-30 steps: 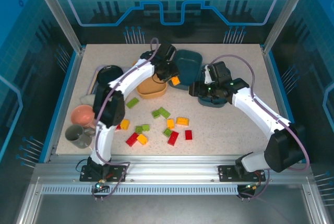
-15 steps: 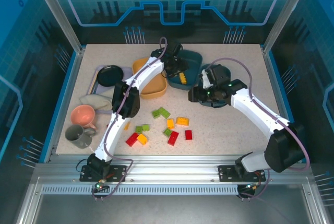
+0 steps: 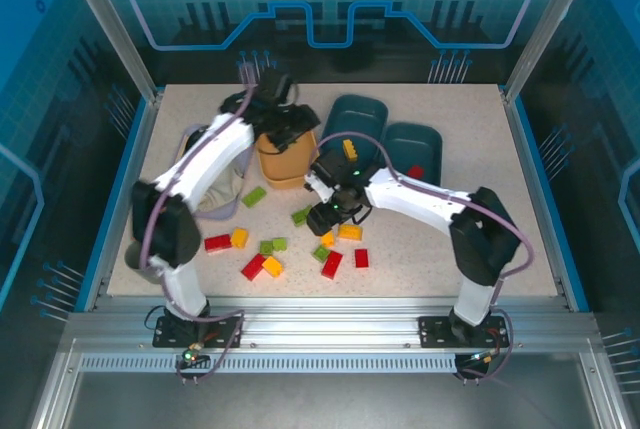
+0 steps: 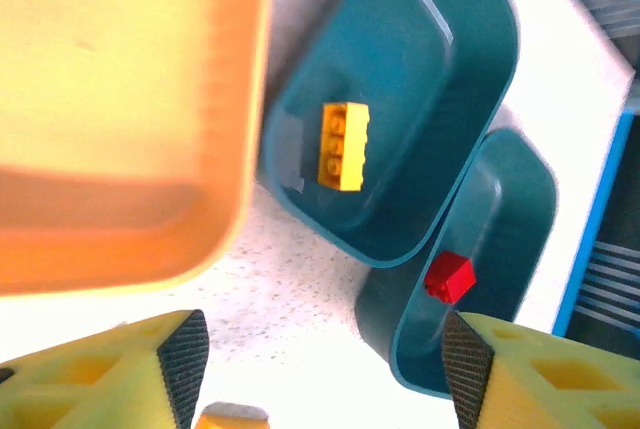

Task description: Sort the legos into containers by color

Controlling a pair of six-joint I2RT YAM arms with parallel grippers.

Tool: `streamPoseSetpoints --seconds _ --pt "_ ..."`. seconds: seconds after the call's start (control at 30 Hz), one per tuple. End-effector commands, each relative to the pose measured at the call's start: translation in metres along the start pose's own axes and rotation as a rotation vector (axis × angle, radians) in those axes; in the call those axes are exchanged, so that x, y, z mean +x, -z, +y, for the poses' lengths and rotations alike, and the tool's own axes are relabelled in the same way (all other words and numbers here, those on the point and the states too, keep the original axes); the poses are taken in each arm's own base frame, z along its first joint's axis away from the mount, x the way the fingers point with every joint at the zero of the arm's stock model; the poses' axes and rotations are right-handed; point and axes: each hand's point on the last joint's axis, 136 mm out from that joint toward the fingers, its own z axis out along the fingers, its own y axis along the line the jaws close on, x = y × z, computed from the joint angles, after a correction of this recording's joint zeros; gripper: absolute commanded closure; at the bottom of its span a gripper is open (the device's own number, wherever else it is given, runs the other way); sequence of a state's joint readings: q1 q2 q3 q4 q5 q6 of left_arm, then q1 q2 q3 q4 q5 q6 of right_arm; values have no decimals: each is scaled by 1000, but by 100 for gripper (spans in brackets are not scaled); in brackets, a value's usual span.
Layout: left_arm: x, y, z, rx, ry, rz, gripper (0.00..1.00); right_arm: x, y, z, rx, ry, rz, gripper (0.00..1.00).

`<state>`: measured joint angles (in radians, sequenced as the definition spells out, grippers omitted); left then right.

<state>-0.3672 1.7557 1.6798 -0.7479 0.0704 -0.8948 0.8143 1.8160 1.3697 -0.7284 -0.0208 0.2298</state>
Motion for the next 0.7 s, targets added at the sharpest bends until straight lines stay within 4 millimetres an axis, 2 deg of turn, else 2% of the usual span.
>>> streamPoseSetpoints --seconds 0.0,0.13,0.23,0.43,0.67 --pt "9 23 54 -73 65 -38 28 -3 -15 -5 62 47 65 31" --pt "36 51 104 -111 110 -31 25 -4 -36 -15 105 41 129 32" --pt "55 64 124 -108 132 -22 25 -5 -46 -17 115 44 148 32" --pt "81 79 147 -108 165 -2 25 -12 -62 -19 126 44 165 35" --pt "94 85 161 -117 162 12 25 -18 -78 -24 157 36 190 41"
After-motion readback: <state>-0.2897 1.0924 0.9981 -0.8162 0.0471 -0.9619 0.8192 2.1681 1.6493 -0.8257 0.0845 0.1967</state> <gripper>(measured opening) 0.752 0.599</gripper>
